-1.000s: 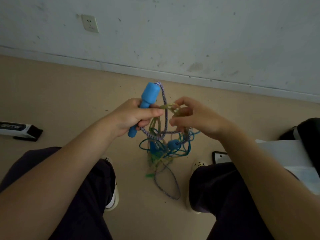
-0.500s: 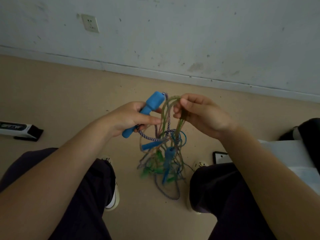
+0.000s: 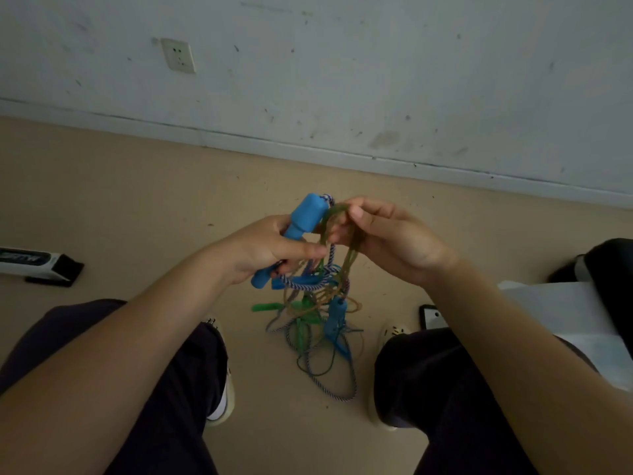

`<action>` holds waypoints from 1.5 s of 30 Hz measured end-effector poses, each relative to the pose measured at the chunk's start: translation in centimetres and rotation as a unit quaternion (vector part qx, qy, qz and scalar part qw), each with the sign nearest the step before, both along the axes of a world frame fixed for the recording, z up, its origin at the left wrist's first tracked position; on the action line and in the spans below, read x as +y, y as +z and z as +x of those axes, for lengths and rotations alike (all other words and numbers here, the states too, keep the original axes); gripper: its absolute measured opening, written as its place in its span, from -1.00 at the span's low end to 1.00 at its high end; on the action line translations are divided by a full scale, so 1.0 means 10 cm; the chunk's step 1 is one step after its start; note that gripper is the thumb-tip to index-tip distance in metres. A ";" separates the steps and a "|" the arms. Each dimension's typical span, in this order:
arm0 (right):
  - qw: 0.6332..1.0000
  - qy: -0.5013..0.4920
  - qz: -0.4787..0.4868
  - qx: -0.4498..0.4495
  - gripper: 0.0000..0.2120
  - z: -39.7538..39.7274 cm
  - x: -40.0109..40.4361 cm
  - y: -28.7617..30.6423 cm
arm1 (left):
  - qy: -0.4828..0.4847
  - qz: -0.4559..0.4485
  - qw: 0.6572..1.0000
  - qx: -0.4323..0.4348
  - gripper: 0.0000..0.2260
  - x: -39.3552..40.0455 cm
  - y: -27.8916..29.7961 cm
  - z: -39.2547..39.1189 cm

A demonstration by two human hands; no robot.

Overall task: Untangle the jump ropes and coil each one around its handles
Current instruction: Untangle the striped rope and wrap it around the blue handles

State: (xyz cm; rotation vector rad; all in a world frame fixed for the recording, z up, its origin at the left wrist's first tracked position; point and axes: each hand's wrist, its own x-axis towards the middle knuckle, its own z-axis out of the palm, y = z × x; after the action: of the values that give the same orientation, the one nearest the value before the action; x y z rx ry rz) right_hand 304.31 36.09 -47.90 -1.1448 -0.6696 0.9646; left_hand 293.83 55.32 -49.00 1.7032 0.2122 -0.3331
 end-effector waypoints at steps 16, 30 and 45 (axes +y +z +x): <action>0.789 0.144 -0.458 -0.383 -0.71 -0.04 0.02 0.08 | 0.057 0.037 0.997 0.022 -0.85 0.13 0.06 0.02; 0.949 -0.028 -0.266 -0.168 -0.60 0.08 -0.07 0.04 | 0.135 0.023 0.990 0.015 -0.85 0.12 -0.03 0.04; 0.991 -0.036 -0.102 -0.073 -0.82 0.08 -0.06 0.01 | 0.203 0.046 0.978 -0.009 -0.86 0.18 -0.09 0.04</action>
State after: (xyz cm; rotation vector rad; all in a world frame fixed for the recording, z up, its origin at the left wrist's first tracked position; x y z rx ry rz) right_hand 305.15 35.54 -47.84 -1.4213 -0.6513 0.9087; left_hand 294.21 57.16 -49.86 1.7051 0.5587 -0.0035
